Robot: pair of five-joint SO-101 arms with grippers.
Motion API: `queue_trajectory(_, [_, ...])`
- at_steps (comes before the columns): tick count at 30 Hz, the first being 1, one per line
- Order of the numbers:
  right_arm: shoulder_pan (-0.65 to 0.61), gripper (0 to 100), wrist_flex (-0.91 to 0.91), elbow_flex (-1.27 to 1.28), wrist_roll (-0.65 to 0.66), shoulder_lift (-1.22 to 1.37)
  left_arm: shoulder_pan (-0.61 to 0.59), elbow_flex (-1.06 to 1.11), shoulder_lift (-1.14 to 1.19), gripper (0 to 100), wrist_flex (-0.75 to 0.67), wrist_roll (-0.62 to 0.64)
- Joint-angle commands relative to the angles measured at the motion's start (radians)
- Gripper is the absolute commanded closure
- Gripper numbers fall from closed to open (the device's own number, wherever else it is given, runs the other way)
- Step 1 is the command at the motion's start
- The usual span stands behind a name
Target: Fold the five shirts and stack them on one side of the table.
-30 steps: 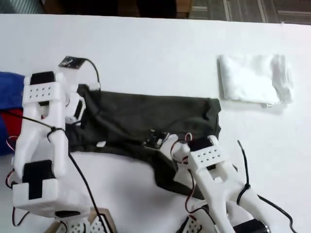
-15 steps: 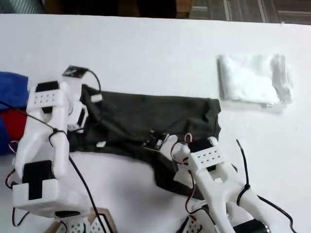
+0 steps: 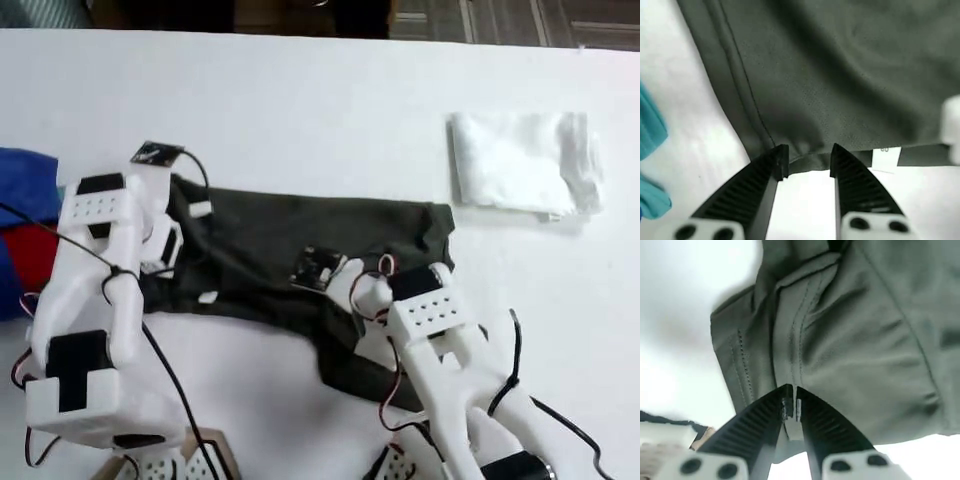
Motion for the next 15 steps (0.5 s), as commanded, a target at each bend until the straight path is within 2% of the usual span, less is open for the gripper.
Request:
queue_trajectory(1, [-0.012,97.3,0.038,-0.031,0.003,-0.027,-0.006,-0.001,-0.046,84,-0.008,-0.003])
queue_trajectory(3, [-0.010,94.3,0.039,-0.021,0.003,-0.027,-0.006,-0.001,-0.046,84,-0.008,-0.003])
queue_trajectory(8, [-0.007,77.6,-0.036,0.043,0.003,-0.025,-0.003,-0.008,-0.046,84,-0.008,-0.003])
queue_trajectory(15, [-0.004,85.6,-0.147,0.132,0.003,-0.025,-0.003,-0.008,-0.046,84,-0.008,-0.003])
